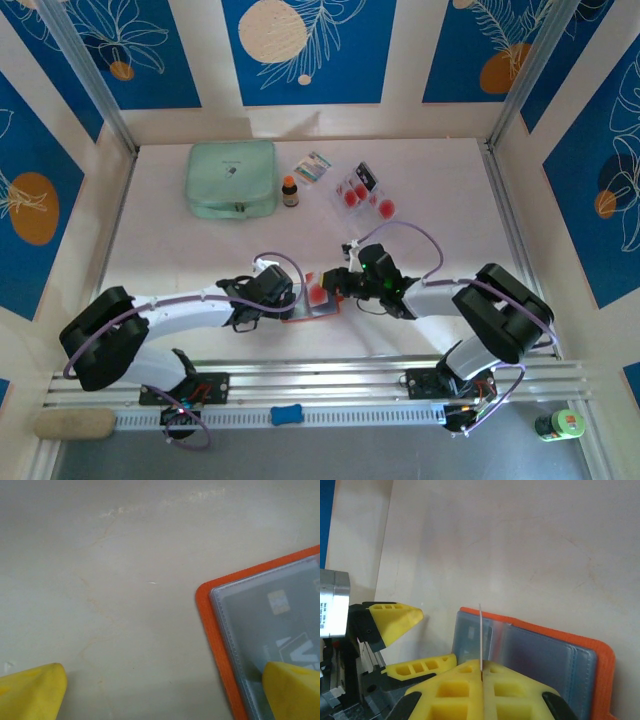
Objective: Put the credit cards into the card holder
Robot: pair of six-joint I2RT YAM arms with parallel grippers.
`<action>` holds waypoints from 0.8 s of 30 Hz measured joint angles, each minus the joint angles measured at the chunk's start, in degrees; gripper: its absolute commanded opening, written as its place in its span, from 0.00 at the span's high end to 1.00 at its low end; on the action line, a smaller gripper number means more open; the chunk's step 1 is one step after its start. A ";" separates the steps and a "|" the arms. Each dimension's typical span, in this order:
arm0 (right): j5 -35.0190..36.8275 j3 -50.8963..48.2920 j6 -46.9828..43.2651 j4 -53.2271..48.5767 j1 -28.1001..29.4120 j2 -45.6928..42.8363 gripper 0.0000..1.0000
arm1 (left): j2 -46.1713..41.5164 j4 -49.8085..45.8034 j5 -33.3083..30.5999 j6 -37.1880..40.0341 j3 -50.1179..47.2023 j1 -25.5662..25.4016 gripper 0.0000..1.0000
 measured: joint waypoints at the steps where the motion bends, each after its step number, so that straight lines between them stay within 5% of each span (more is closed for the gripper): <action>1: 0.00 0.00 0.00 0.33 0.00 0.35 1.00 | 0.00 -0.02 0.00 -0.02 0.00 0.00 0.00; 24: -0.26 0.50 2.60 5.09 0.37 6.12 1.00 | 0.00 -0.17 -0.20 -0.17 0.00 -0.11 0.00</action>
